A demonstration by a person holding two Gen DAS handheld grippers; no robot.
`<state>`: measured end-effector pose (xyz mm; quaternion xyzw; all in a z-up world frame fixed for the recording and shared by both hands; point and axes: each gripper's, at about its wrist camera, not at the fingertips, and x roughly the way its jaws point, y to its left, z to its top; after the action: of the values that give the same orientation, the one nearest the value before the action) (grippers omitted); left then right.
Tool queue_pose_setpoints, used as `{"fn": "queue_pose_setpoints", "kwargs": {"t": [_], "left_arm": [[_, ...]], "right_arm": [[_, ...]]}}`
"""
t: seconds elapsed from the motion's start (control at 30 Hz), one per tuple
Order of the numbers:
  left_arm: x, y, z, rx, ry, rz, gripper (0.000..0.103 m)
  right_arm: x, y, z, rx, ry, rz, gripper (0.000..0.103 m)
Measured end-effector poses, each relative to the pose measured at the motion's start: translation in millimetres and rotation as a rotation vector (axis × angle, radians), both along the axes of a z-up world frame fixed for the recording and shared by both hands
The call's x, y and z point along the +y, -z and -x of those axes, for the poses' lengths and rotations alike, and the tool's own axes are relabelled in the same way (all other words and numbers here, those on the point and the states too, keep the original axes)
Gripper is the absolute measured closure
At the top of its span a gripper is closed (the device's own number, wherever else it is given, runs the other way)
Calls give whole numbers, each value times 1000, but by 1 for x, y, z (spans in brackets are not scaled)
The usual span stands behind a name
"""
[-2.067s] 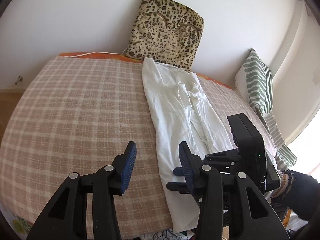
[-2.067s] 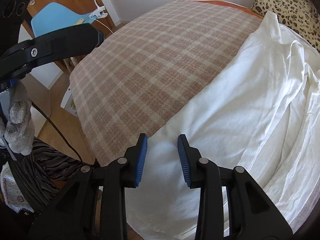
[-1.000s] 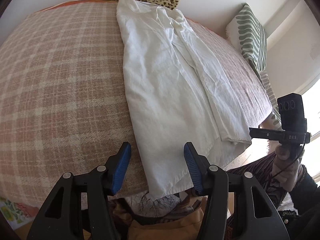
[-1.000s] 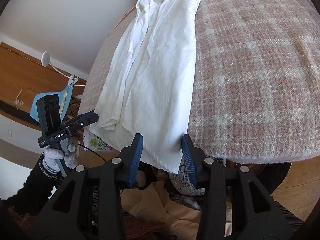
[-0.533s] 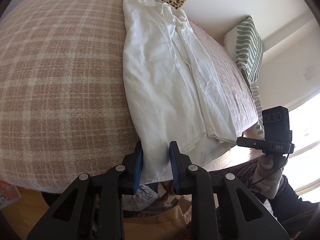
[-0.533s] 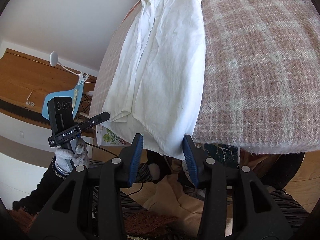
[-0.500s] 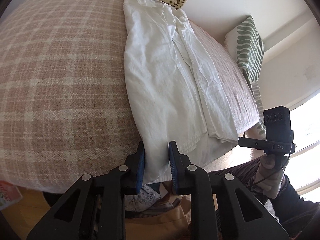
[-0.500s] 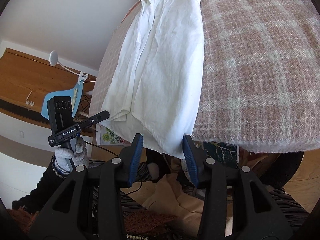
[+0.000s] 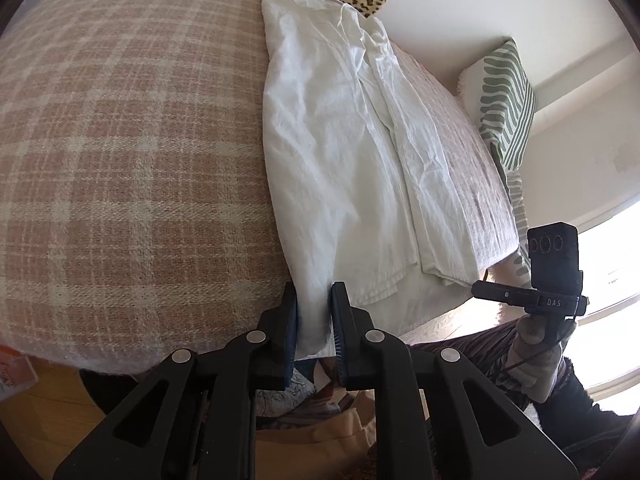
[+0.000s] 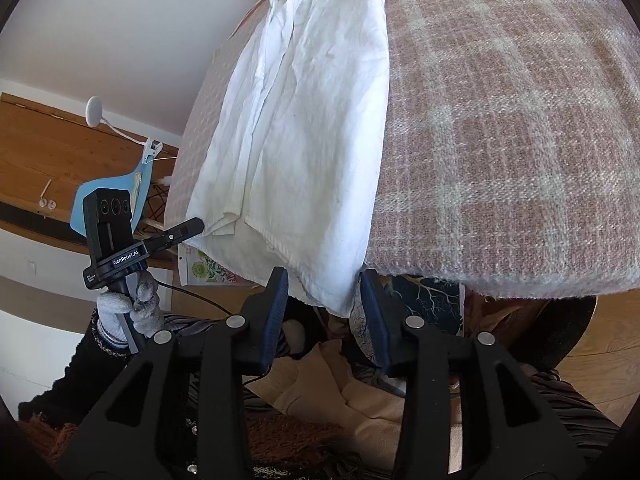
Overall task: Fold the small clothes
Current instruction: 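Pinch the shirt strip's hem end with both tools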
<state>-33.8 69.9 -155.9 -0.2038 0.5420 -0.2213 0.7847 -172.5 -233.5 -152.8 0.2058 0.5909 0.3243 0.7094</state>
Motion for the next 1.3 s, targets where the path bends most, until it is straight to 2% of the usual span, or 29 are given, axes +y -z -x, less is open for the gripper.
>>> {"fn": "queue_pose_setpoints", "kwargs": {"t": [0.13,0.2,0.23,0.33,0.47,0.63,0.87,1.07,1.3], "left_arm": [[-3,-3,4,-23,30,-28,89],[-8,-5,5,-36,38,-45,89],[-9,-7,6,-44,41,-43,93],[-12,-12,7,-64,45,-26,96],[-13,-22,2,-74,43,34,96],[-15,-38,-10,-88,29,114,97],[-14,-66,-42,-150,-7,176,97],[-11,-80,-85,-200,-48,191,97],[-17,-72,-138,-201,-69,150,97]], "right_arm": [[0,10,-6,34,15,-22,56],[4,12,-7,59,3,-55,72],[6,11,-6,59,-4,-61,89],[7,1,-6,34,1,-94,94],[1,-10,-11,23,23,-189,94],[-1,-27,-23,3,57,-262,94],[-2,-53,-52,-45,87,-298,94],[-1,-66,-93,-78,130,-270,95],[4,-65,-146,-97,182,-187,95]]}}
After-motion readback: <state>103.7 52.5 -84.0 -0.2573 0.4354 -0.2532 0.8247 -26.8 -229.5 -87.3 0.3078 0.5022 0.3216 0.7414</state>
